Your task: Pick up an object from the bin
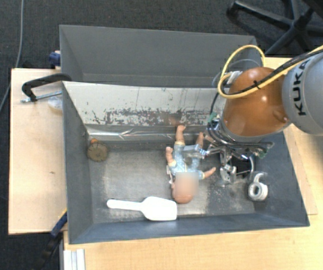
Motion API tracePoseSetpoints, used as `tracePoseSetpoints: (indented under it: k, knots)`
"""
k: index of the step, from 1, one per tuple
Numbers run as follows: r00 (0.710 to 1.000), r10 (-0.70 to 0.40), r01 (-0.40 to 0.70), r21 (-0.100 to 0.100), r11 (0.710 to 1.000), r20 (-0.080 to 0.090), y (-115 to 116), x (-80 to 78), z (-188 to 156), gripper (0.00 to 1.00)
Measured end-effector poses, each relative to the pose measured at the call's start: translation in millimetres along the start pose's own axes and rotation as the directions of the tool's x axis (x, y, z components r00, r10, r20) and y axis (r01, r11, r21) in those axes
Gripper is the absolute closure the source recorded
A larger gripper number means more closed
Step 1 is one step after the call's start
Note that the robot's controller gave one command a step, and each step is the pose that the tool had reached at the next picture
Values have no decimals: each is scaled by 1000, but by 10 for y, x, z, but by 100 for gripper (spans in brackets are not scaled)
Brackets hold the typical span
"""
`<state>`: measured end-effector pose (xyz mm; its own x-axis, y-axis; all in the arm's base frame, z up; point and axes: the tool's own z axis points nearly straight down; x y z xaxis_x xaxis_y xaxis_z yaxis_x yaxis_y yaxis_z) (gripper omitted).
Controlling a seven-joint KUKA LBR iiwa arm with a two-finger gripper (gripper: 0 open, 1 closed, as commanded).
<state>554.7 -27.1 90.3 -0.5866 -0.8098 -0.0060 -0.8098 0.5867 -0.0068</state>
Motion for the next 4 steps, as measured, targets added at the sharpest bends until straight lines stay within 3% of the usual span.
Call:
tracePoseSetpoints:
  k: [1,3,4]
  knots:
    - [990,-143,143,11,990,6,51,-537,177,100]
    - [990,-143,143,5,990,4,70,-527,38,100]
    - [990,-142,142,13,990,10,52,-549,-179,100]
